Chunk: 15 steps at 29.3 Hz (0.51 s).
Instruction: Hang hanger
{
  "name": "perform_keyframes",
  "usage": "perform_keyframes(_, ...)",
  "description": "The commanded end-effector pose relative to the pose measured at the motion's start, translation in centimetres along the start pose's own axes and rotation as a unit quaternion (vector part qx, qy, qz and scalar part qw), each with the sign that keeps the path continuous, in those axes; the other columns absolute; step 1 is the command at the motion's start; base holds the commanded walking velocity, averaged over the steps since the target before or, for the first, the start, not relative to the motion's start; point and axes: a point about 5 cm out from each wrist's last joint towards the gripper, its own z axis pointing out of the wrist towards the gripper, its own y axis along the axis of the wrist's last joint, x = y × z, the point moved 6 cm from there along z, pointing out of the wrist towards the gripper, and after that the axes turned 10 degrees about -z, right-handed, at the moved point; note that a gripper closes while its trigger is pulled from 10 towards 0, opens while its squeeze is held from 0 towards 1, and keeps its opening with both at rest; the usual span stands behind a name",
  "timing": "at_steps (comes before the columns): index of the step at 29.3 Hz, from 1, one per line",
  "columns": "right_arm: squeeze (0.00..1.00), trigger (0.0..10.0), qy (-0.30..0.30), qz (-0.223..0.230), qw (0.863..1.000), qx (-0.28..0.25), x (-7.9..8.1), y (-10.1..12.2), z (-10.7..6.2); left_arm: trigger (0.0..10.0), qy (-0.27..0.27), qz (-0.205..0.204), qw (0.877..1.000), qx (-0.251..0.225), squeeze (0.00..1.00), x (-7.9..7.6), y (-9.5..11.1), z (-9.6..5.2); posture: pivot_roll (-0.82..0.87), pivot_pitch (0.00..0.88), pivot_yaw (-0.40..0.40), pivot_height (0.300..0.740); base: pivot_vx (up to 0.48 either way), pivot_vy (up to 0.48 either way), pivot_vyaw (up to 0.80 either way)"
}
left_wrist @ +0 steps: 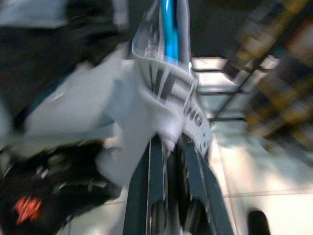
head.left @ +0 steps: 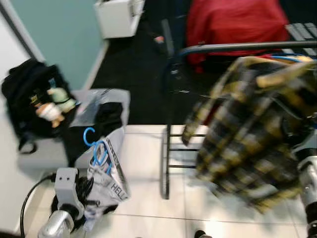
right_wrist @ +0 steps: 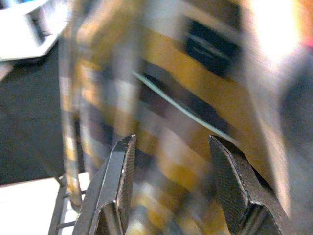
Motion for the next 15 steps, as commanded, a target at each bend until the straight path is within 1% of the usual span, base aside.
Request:
perform_keyframes(1,0.00,10.0,0.033,0.013,0.999,0.024,2.5,-1.5,-0.2,10.0,-0.031,-0.007,0.999,-0.025,0.00,-0.4,2.3,0.6,-0.03,0.154,0.082,0.740,0.000,0.000,-0.76)
perform_keyframes(2,0.00,10.0,0.033,0.013,0.999,0.024,2.5,-1.5,-0.2,10.0,-0.031,-0.007,0.999,-0.025,0.00,-0.4,2.3,0.6,-0.03,0.154,0.082,0.740,0.000,0.000,-0.76)
perform_keyframes(4,0.00,10.0,0.058,0.021,0.998,0.030,4.1,-1.7,-0.4,10.0,-0.077,-0.008,0.996,-0.044,0.00,-1.8,4.4,1.3,-0.03,0.150,0.080,0.740,0.000,0.000,-0.76)
perform_keyframes(5,0.00,10.0,0.058,0.021,0.998,0.030,4.1,-1.7,-0.4,10.0,-0.077,-0.008,0.996,-0.044,0.00,-1.8,4.4,1.3,-0.03,0.150,0.080,0.740,0.000,0.000,-0.76)
perform_keyframes(6,0.00,10.0,0.066,0.025,0.997,0.033,4.6,-1.8,-0.5,10.0,-0.092,-0.005,0.995,-0.047,0.00,-2.3,5.0,1.5,-0.04,0.147,0.078,0.740,0.000,0.000,-0.76)
perform_keyframes(7,0.00,10.0,0.074,0.026,0.996,0.034,5.2,-1.8,-0.6,10.0,-0.114,0.013,0.992,-0.045,0.00,-2.9,5.6,1.6,-0.04,0.146,0.079,0.740,0.000,0.000,-0.76)
perform_keyframes(8,0.00,10.0,0.074,0.026,0.996,0.034,5.2,-1.8,-0.6,10.0,-0.114,0.013,0.992,-0.045,0.00,-2.9,5.6,1.6,-0.04,0.146,0.079,0.740,0.000,0.000,-0.76)
perform_keyframes(10,0.00,10.0,0.083,0.023,0.996,0.035,5.9,-1.8,-0.7,10.0,-0.137,0.040,0.989,-0.040,0.00,-3.2,6.6,1.7,-0.05,0.144,0.078,0.740,0.000,0.000,-0.76)
perform_keyframes(11,0.00,10.0,0.088,0.021,0.995,0.031,6.1,-1.6,-0.7,10.0,-0.147,0.069,0.986,-0.033,0.00,-3.0,7.3,1.6,-0.05,0.143,0.078,0.740,0.000,0.000,-0.76)
perform_keyframes(12,0.00,10.0,0.088,0.021,0.995,0.031,6.1,-1.6,-0.7,10.0,-0.147,0.069,0.986,-0.033,0.00,-3.0,7.3,1.6,-0.05,0.143,0.078,0.740,0.000,0.000,-0.76)
perform_keyframes(13,0.00,10.0,0.089,0.017,0.996,0.026,6.2,-1.4,-0.7,10.0,-0.145,0.106,0.983,-0.022,0.00,-2.3,7.9,1.6,-0.05,0.144,0.077,0.740,0.000,0.000,0.00)
perform_keyframes(14,0.00,10.0,0.089,0.017,0.996,0.026,6.2,-1.4,-0.7,10.0,-0.145,0.106,0.983,-0.022,0.00,-2.3,7.9,1.6,-0.05,0.144,0.077,0.740,0.000,0.000,0.00)
perform_keyframes(15,0.00,10.0,0.089,0.016,0.996,0.023,6.2,-1.2,-0.7,10.0,-0.131,0.144,0.981,-0.009,0.00,-1.0,8.6,1.6,-0.05,0.144,0.077,0.740,0.000,0.000,0.00)
